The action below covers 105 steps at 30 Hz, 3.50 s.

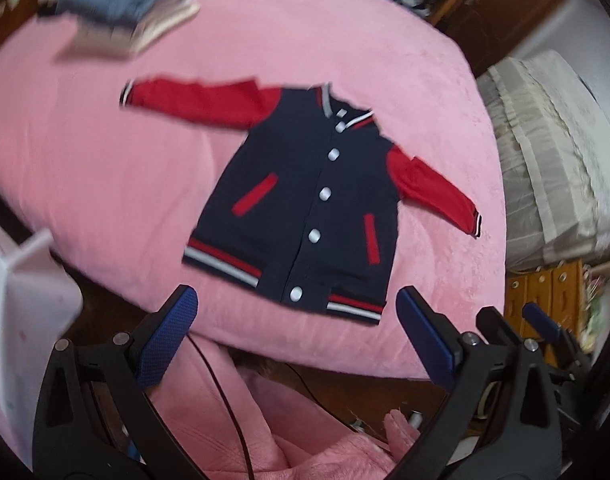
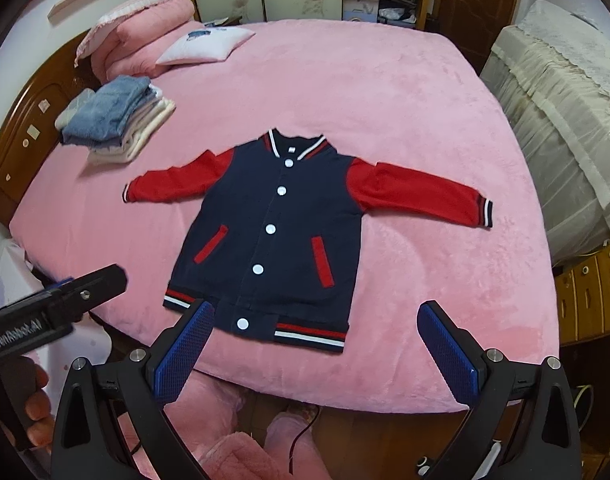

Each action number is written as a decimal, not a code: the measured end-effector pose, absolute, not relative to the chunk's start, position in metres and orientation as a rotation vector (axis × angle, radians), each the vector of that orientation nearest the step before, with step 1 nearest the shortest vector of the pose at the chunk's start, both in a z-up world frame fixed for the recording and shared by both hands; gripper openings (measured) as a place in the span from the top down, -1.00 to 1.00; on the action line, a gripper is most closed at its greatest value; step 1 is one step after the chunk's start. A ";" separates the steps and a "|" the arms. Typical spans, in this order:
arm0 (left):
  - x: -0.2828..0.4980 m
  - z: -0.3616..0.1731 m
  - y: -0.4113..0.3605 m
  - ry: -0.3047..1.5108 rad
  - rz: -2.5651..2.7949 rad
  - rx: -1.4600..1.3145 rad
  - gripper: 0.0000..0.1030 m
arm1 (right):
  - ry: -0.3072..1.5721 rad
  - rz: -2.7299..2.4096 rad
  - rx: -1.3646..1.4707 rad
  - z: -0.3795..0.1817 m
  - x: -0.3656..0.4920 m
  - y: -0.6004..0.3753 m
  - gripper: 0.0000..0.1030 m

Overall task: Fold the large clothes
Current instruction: 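Grasp the striped cuff of a red sleeve with the left gripper, then fold the red sleeve across the jacket body with the left gripper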

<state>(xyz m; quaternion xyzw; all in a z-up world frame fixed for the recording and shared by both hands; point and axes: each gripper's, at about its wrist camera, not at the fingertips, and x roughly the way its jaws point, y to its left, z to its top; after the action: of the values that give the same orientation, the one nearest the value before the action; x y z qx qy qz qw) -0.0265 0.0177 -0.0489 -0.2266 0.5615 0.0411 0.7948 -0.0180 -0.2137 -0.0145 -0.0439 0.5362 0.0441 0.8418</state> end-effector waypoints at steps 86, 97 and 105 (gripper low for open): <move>0.218 -0.358 0.083 1.308 0.101 -0.317 -0.22 | 1.158 0.137 0.540 -0.305 0.308 -0.089 0.76; 0.223 -0.378 0.061 1.294 0.068 -0.269 0.50 | 1.063 -0.069 0.496 -0.259 0.276 -0.182 0.77; 0.218 -0.384 0.059 1.294 0.081 -0.245 0.52 | 1.154 -0.210 0.613 -0.311 0.259 -0.227 0.77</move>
<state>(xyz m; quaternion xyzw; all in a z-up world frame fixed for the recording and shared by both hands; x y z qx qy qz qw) 0.2184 0.0590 -0.3844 -0.1140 0.6011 0.0376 0.7901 0.2594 -0.2267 -0.3108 0.2847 0.5357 -0.0977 0.7889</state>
